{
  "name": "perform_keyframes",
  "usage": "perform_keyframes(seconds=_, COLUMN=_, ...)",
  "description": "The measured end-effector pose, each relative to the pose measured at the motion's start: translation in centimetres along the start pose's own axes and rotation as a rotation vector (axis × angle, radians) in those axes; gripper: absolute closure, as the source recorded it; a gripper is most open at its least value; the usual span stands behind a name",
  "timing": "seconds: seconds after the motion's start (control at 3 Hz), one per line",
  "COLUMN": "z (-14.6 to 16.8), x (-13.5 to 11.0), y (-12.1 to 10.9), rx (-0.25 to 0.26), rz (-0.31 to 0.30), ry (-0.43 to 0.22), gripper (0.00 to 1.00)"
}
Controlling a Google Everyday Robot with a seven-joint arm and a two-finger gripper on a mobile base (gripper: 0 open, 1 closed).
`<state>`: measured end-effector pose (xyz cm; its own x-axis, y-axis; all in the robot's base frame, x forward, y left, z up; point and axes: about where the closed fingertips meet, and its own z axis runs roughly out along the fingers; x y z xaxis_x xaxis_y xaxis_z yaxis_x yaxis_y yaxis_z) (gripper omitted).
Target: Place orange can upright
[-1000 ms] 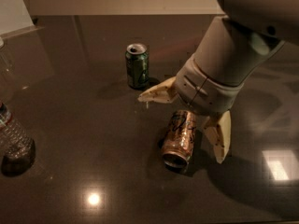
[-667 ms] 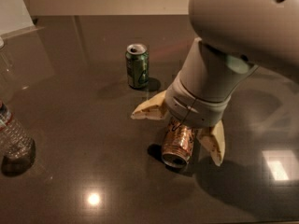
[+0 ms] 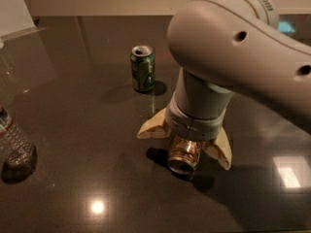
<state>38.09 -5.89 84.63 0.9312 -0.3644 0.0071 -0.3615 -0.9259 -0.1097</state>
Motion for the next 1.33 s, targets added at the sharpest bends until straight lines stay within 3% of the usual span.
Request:
perform_keyframes(seconds=0.33, z=0.9, x=1.2, y=0.2, rx=-0.033, rz=-0.012, ry=0.035, gripper=0.0)
perform_keyframes(seconds=1.0, z=1.4, x=2.1, y=0.6, rx=-0.084, rz=-0.008, ry=0.047, gripper=0.42)
perform_keyframes(seconds=1.33, z=0.2, x=2.0, y=0.1, rx=-0.077, rz=0.042, ry=0.005, gripper=0.65)
